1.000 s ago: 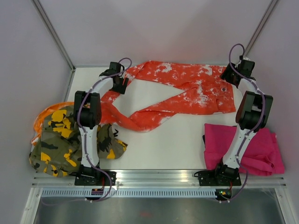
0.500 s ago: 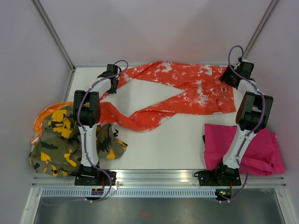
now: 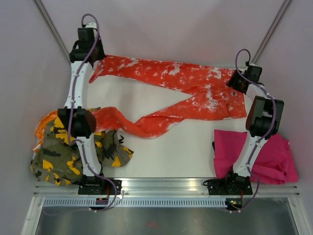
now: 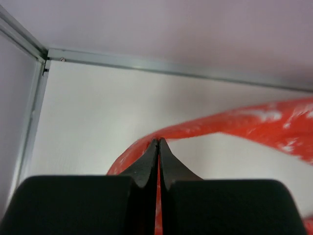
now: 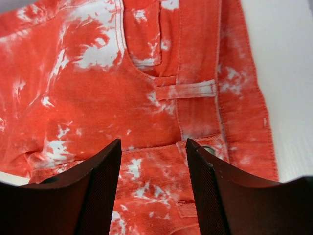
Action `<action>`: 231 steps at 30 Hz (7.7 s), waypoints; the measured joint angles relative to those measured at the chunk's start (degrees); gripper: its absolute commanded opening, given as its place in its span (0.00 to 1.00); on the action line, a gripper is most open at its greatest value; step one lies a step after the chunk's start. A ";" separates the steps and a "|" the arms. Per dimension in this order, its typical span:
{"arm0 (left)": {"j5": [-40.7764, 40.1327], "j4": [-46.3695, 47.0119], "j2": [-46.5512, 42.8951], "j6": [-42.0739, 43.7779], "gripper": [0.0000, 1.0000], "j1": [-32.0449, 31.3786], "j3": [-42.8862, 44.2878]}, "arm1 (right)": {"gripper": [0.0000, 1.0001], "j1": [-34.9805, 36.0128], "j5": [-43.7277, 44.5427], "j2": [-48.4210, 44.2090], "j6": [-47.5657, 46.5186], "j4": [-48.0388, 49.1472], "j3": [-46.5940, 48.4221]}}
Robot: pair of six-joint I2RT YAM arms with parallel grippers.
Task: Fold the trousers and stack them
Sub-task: Flatten the trousers out
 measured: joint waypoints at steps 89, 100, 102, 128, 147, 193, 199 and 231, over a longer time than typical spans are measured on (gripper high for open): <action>-14.05 -10.34 -53.57 -35.06 0.95 -9.57 -66.97 | 0.68 52.52 11.19 -7.82 -22.12 -2.99 -14.16; -13.90 -8.76 -53.13 -35.43 0.96 -9.09 -65.40 | 0.25 53.53 12.00 -2.64 -30.45 -1.07 -11.23; -13.88 -8.79 -53.24 -35.39 0.97 -8.87 -65.40 | 0.05 53.57 12.92 -1.97 -31.26 -0.76 -10.32; -6.75 -9.07 -53.29 -26.32 1.00 0.13 -63.32 | 0.00 48.37 14.45 -18.80 -21.44 8.72 -22.05; 1.70 2.84 -51.21 -20.72 0.02 1.42 -71.12 | 0.00 48.15 14.12 -19.78 -18.32 10.62 -24.26; 24.83 104.30 -24.02 12.11 0.99 21.35 -78.36 | 0.00 49.00 -11.41 -24.35 -9.09 8.87 -35.30; 26.16 96.39 -29.31 8.04 1.00 27.76 -76.85 | 0.00 48.76 -10.08 -20.74 -8.81 4.61 -36.46; -8.68 20.15 -4.94 -30.16 0.86 0.00 -44.76 | 0.73 39.93 -1.55 -37.75 -4.55 -0.46 -29.33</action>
